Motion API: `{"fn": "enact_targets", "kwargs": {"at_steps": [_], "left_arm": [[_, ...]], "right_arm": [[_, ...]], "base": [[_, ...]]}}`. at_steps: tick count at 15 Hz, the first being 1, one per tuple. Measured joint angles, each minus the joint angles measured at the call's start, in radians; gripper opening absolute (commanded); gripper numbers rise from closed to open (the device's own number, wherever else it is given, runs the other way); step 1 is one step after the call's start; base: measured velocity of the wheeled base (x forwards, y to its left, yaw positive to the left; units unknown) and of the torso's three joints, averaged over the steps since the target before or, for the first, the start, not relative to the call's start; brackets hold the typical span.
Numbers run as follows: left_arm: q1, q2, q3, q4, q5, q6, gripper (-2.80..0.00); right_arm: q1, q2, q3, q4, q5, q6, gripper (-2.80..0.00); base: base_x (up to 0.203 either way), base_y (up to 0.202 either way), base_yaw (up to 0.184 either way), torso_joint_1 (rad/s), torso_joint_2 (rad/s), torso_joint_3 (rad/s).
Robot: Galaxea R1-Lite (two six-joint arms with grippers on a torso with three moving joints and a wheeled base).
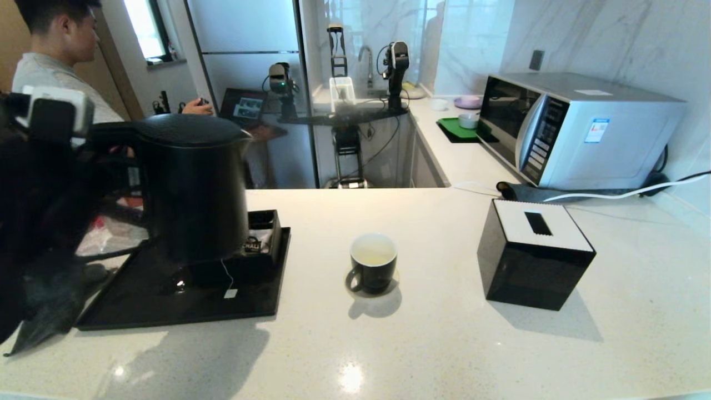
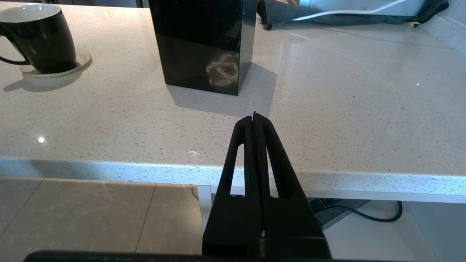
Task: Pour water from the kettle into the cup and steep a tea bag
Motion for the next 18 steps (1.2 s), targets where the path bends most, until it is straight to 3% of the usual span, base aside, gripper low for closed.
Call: {"fn": "enact_targets", "kwargs": {"at_steps": [7, 11, 18], "left_arm": [[0.332, -0.14, 0.177, -0.001, -0.1, -0.159, -2.8], [0.435, -0.179, 0.258, -0.012, -0.108, -0.232, -2.8], [0.562, -0.144, 0.307, -0.025, -0.111, -0.231, -2.8]], "right_arm": [[0.0, 0.0, 0.0, 0.0, 0.0, 0.0, -2.8], [0.0, 0.0, 0.0, 0.0, 0.0, 0.0, -2.8], [0.0, 0.0, 0.0, 0.0, 0.0, 0.0, -2.8]], "base": [[0.0, 0.0, 0.0, 0.0, 0.0, 0.0], [0.0, 0.0, 0.0, 0.0, 0.0, 0.0], [0.0, 0.0, 0.0, 0.0, 0.0, 0.0]]}}
